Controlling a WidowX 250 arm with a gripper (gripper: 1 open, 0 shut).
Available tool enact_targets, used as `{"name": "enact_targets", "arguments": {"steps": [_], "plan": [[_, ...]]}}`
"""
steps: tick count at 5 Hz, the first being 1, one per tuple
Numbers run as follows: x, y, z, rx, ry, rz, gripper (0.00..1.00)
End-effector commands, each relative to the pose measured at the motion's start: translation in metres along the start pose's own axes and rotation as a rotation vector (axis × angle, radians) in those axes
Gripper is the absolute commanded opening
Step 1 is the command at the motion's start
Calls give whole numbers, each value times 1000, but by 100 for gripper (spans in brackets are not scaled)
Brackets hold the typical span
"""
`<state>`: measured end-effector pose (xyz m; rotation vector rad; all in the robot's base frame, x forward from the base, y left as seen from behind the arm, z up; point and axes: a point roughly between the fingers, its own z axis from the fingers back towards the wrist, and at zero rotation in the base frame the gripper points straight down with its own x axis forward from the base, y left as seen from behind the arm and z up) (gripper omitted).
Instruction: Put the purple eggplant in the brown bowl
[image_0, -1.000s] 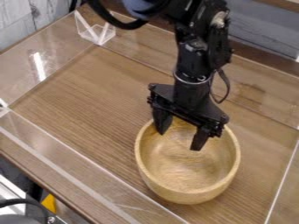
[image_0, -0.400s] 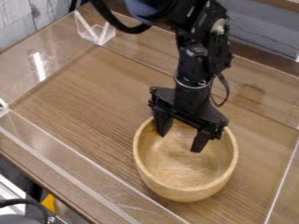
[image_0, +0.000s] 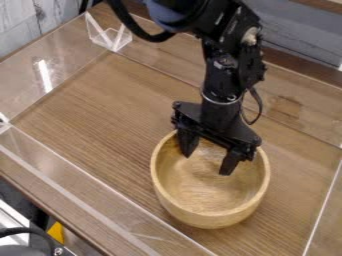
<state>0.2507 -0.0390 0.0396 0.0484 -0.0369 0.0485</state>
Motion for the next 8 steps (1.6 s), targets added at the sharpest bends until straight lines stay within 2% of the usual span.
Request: {"name": "enact_targets", "arguments": {"steps": [1, 2, 3, 4, 8], "plan": [[5, 3, 2, -1, -28, 11, 100], [5, 3, -2, -1, -27, 11, 100], [5, 2, -7, 0, -28, 10, 0], [4, 1, -9, -2, -29, 10, 0], [-18, -18, -7, -7, -21, -33, 0]]}}
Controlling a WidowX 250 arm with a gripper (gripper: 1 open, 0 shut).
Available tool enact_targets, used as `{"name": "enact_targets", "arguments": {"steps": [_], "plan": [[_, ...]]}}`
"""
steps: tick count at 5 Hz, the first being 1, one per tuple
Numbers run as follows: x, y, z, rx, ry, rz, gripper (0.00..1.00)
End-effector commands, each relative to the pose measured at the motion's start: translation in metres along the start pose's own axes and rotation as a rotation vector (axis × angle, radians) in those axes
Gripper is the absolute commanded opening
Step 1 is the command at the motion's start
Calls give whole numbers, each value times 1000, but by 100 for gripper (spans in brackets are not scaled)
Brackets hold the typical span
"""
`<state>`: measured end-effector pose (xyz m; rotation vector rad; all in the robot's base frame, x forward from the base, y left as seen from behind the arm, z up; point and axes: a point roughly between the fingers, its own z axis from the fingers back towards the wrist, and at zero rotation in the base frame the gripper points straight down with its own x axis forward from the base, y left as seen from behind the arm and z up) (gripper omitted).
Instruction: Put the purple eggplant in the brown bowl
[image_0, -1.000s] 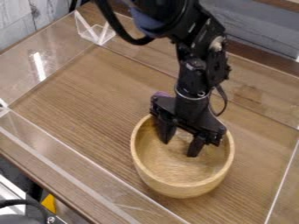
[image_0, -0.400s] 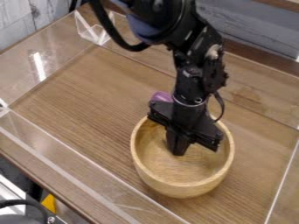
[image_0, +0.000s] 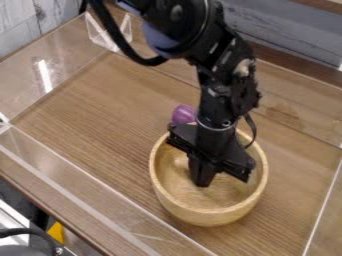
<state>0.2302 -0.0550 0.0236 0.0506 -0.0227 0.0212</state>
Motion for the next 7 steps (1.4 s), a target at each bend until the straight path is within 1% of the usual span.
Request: {"name": "enact_targets", "arguments": {"steps": [1, 4, 7], "plan": [[-1, -8, 8, -8, -33, -18, 0], [-13, -19, 8, -7, -21, -43, 0], [-20, -25, 8, -10, -6, -45, 0]]}}
